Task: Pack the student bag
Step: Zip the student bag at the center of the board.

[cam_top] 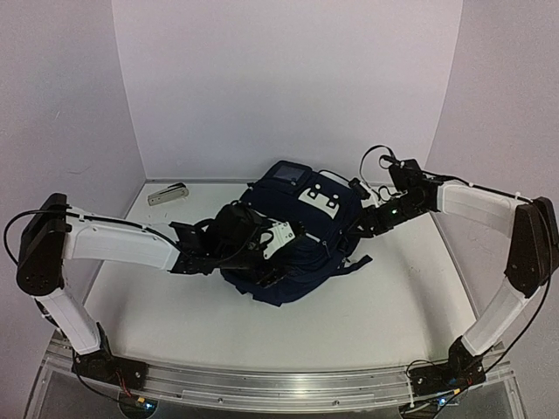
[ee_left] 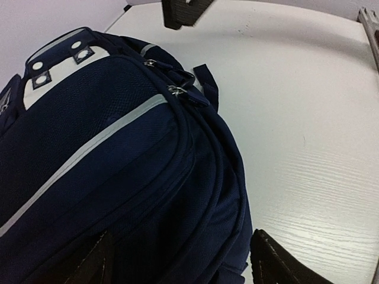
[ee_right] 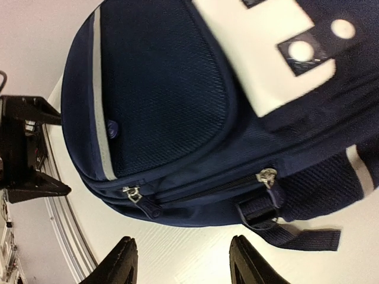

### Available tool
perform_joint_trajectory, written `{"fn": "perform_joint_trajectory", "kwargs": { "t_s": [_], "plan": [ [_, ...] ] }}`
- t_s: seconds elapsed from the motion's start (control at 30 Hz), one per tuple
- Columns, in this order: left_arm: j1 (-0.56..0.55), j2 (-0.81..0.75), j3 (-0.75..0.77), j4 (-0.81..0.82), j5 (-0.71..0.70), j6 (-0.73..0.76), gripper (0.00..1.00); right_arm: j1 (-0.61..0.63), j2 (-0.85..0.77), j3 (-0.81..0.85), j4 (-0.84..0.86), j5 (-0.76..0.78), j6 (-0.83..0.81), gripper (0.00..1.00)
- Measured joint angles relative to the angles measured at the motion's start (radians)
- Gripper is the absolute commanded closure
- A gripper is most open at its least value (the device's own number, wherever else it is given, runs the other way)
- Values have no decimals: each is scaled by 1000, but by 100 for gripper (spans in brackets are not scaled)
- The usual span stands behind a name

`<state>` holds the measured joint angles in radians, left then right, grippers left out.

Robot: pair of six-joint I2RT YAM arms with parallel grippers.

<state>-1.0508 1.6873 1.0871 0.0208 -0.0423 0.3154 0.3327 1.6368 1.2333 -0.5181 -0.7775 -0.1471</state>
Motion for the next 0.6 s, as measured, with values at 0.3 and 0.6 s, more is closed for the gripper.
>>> {"fn": "perform_joint_trajectory", "kwargs": {
  "t_s": [0.3, 0.6],
  "plan": [
    [39, -142, -84, -15, -21, -81, 26, 164, 37, -1, -1, 74, -40, 47],
    [53, -183, -201, -22, -64, 98, 27, 188, 107, -1, 28, 152, -40, 47]
  ]
}}
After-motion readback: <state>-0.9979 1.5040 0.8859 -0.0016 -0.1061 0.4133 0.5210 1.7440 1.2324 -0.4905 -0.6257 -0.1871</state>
